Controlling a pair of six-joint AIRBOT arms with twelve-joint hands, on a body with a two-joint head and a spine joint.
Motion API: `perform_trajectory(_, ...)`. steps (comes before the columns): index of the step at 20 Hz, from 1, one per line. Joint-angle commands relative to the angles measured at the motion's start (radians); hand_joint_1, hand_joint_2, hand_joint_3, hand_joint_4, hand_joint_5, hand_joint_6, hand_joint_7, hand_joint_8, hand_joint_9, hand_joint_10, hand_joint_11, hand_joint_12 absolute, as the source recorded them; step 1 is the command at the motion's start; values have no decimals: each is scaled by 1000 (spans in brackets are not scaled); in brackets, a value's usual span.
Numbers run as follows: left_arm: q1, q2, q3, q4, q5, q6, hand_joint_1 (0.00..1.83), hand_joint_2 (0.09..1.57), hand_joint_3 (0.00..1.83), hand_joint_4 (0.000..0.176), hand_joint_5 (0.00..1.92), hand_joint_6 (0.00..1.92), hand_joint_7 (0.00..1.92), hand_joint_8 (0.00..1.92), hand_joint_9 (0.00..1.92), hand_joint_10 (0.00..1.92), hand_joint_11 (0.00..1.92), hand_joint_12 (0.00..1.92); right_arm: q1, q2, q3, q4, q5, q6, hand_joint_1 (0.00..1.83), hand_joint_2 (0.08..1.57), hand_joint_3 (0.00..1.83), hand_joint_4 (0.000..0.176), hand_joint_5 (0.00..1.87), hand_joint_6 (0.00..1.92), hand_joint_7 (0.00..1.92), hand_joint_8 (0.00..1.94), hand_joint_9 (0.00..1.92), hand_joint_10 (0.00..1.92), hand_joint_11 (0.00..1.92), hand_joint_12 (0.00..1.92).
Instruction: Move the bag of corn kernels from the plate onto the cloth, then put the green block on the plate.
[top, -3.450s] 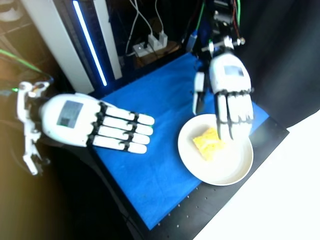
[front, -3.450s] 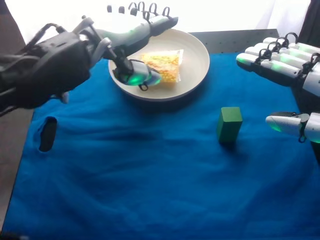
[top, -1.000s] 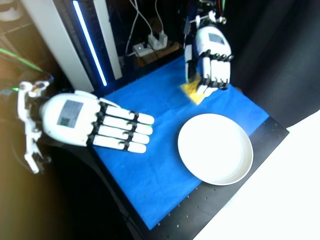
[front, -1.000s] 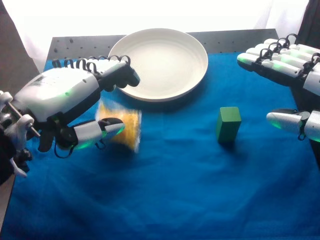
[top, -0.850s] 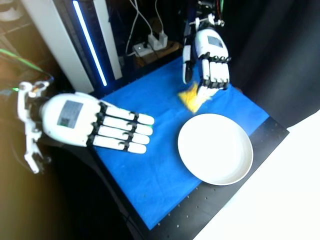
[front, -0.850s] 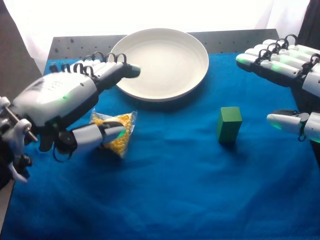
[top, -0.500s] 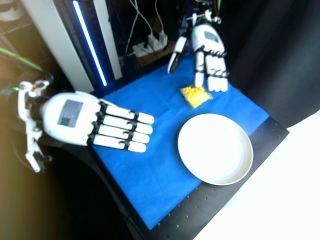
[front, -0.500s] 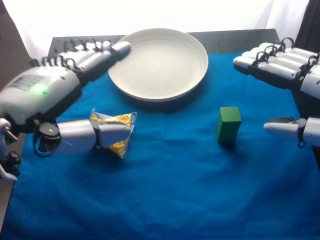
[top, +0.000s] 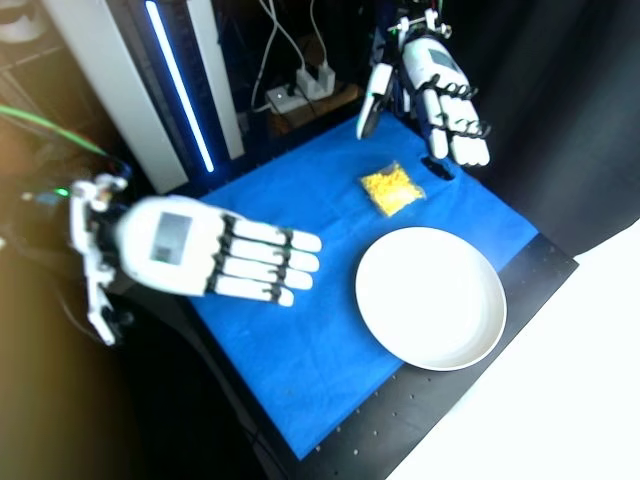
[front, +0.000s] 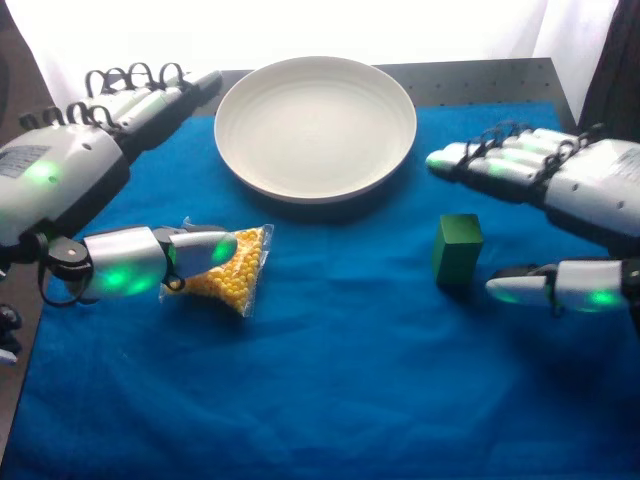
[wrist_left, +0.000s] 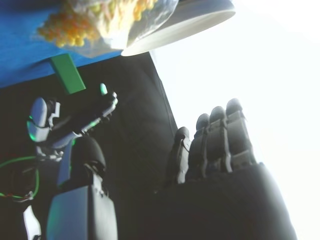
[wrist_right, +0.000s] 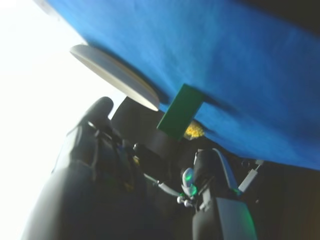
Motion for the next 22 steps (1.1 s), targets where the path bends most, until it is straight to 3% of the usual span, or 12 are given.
perform_trajectory(1,-3,6,-1,10,-137,-1,494,1030,0,140,0,0,0,0,0,0,0,0,20,-9,7,14,78,5,720,1196,0,0,97,56,126,22,0,518,0,1625)
perform_trajectory(3,2,7,-2,7,-134,-1,509,1037,0,132,0,0,0,0,0,0,0,0,41,-36,26,6,43,5,765,1198,0,0,137,88,197,48,0,696,0,1716)
perform_trajectory(5,3,7,-2,3,-134,-1,521,1050,0,161,0,0,0,0,0,0,0,0,51,-52,37,4,31,5,832,1176,0,0,184,191,309,113,0,924,0,1811)
perform_trajectory(7,3,7,-2,2,-134,-1,539,1054,0,165,0,0,0,0,0,0,0,0,54,-60,43,3,23,5,892,1170,0,0,125,550,407,363,23,1172,0,1843)
perform_trajectory(8,3,7,-2,1,-134,-1,539,1057,2,164,0,0,0,0,0,0,0,0,55,-64,46,3,16,5,928,1199,5,0,128,823,467,655,107,1232,0,1905)
perform_trajectory(9,3,7,-2,0,-133,-1,514,1064,4,166,0,0,0,0,0,0,0,0,56,-68,49,3,11,5,1127,1288,19,0,395,1462,732,1365,420,1452,102,1920)
perform_trajectory(10,3,4,-2,0,-129,-1,492,1070,7,167,0,0,0,0,0,0,0,0,56,-72,52,3,5,5,1153,1313,10,0,449,1544,760,1509,498,1519,179,1921)
perform_trajectory(13,4,2,-2,0,-128,-1,461,1077,8,154,0,0,0,0,0,0,0,0,58,-72,53,2,5,5,1167,1261,0,0,647,1406,820,1423,696,1594,540,1921)
perform_trajectory(14,6,2,-2,-1,-129,-1,469,1078,7,156,0,0,0,0,0,0,0,0,70,-71,53,-8,5,5,1299,1249,1,0,621,1372,810,1362,697,1654,570,1921)
perform_trajectory(16,12,3,-2,-5,-133,-1,462,1075,4,143,0,0,0,0,0,0,0,0,112,-66,53,-41,5,7,1177,1271,10,0,578,1467,823,1450,769,1705,598,1921)
perform_trajectory(19,16,2,-2,-10,-135,-1,429,1085,8,172,0,0,0,0,0,0,0,0,174,-63,62,-97,5,34,1165,1272,6,0,594,1457,814,1456,785,1623,689,1921)
perform_trajectory(22,16,-5,-1,-17,-133,-1,358,1132,23,176,0,0,0,0,0,0,0,0,235,-68,95,-123,5,75,1176,1285,7,0,600,1388,778,1589,898,1728,942,1918)
